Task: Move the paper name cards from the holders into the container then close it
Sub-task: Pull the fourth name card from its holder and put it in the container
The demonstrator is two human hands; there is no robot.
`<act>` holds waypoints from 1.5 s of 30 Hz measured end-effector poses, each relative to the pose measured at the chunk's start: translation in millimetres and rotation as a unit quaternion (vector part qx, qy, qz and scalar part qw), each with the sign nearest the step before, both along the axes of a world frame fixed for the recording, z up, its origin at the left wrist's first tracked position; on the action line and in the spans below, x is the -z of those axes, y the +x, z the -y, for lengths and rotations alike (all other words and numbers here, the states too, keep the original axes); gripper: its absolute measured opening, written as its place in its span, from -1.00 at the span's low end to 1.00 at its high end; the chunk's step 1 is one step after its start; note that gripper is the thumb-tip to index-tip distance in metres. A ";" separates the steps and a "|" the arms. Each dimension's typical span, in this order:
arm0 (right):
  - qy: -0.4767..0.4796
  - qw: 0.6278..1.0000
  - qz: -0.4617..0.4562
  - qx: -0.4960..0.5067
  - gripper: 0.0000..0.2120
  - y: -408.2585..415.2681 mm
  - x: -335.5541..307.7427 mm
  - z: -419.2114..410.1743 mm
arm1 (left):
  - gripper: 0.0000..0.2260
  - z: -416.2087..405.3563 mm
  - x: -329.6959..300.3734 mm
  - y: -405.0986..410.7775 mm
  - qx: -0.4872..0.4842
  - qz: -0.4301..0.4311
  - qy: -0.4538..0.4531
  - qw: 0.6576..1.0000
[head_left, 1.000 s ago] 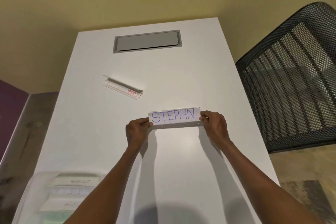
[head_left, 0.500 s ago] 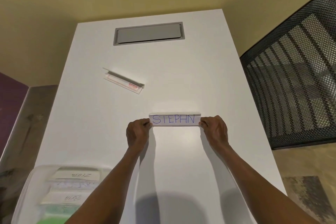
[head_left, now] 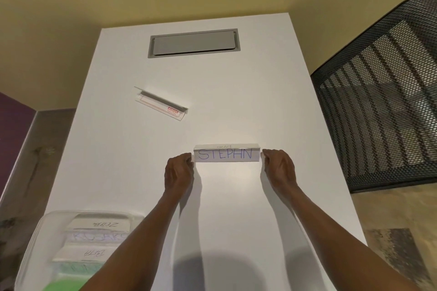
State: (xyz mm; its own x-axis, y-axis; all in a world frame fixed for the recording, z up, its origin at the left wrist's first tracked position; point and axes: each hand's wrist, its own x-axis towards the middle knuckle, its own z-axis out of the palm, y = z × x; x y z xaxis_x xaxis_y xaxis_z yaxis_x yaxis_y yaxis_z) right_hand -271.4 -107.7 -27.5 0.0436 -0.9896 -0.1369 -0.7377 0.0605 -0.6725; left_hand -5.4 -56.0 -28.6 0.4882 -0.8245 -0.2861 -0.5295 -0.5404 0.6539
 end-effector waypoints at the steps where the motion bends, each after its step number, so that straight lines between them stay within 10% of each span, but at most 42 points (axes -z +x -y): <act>1: 0.006 1.000 0.005 -0.001 -0.74 -0.7 -0.2 1.7 | -0.79 -0.6 0.1 2.1 0.007 0.014 -0.007 1.000; 3: 0.022 0.998 -0.058 -0.030 -0.82 -4.7 -2.1 7.0 | -0.94 -3.6 0.2 7.6 0.056 0.063 -0.022 0.996; 6: 0.027 0.993 -0.102 -0.053 -0.72 -8.7 -7.3 15.9 | -0.45 -2.2 -7.2 15.0 0.127 0.076 -0.048 0.988; 11: -0.105 0.973 -0.114 -0.168 -0.52 -11.9 -14.3 18.4 | -0.32 13.9 -12.8 21.1 0.268 0.183 -0.060 0.944; 45: -0.126 0.948 -0.157 -0.246 -0.70 -0.5 8.1 43.7 | -0.70 46.1 -11.8 30.4 0.324 0.187 0.001 0.927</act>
State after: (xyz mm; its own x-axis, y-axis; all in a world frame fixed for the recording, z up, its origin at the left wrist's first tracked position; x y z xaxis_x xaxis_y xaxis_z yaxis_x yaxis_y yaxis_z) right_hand -271.9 -151.4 -35.7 0.5044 -0.8633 0.0186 -0.8010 -0.4758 -0.3633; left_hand 24.9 -102.1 -16.8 -0.0451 -0.9792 -0.1978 -0.9330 -0.0295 0.3587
